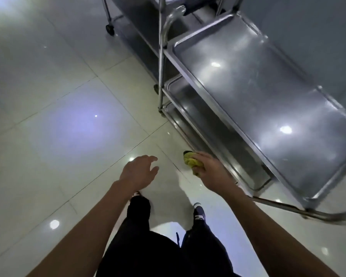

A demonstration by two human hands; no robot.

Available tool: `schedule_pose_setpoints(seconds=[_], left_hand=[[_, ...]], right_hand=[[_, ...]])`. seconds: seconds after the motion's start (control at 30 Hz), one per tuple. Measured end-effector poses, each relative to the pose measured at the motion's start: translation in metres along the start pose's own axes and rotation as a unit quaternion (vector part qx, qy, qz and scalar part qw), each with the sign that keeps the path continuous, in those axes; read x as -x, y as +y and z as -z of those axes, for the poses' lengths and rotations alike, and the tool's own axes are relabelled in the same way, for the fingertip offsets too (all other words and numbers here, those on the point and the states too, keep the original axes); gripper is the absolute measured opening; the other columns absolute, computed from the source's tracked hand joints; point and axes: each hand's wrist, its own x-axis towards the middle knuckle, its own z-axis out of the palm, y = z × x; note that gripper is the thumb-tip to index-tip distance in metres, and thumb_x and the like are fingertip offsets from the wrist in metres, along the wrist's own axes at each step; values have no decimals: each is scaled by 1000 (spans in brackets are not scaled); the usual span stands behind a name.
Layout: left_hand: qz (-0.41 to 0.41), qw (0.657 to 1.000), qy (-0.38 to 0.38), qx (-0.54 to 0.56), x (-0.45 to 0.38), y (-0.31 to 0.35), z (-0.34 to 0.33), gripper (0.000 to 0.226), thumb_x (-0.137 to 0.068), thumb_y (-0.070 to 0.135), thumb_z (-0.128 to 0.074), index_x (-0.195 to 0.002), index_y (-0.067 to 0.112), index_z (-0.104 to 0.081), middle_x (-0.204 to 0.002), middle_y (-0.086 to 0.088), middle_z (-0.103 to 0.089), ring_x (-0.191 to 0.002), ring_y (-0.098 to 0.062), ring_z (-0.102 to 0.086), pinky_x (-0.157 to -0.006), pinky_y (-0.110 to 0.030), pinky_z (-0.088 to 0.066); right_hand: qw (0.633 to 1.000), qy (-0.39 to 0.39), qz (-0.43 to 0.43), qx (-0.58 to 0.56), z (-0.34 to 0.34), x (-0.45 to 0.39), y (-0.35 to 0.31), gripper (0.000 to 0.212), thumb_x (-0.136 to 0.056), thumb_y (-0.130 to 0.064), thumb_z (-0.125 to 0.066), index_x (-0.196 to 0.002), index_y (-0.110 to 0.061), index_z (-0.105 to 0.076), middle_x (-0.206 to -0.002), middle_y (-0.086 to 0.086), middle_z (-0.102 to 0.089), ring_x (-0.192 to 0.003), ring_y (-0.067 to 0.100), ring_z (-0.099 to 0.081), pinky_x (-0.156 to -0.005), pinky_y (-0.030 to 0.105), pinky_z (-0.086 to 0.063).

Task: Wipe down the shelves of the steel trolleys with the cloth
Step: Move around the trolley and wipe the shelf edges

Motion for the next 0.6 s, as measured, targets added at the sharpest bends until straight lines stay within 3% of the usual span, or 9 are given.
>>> schedule_pose_setpoints(seconds=[0.2,0.4,0.6], left_hand=[[-109,992,-42,-44,-41,-20,49,43,-101,41,-50,-142,28,-52,-137,4,-58,-126,-17,-52,-99,-31,-40],[-218,966,-84,-110,-43,-9,56,44,-103,39,-48,-145,26,-50,-138,2,-57,-127,-18,-53,-103,-36,-44],[-296,925,-90,-219,-18,-32,72,41,-104,37,-45,-142,22,-51,-141,2,-55,-128,-19,-51,-106,-41,-40]], right_hand=[[987,115,-106,-24,-36,10,-28,36,-90,-6,-61,-119,-26,-67,-116,-11,-61,-92,10,-61,-85,34,-55],[958,233,-145,-87,-76,33,-57,37,-89,-4,-60,-121,-23,-66,-119,-8,-59,-97,17,-61,-84,41,-55],[929,307,-176,-111,-123,47,-83,35,-91,-11,-61,-124,-24,-64,-124,-9,-57,-100,12,-55,-86,27,-50]])
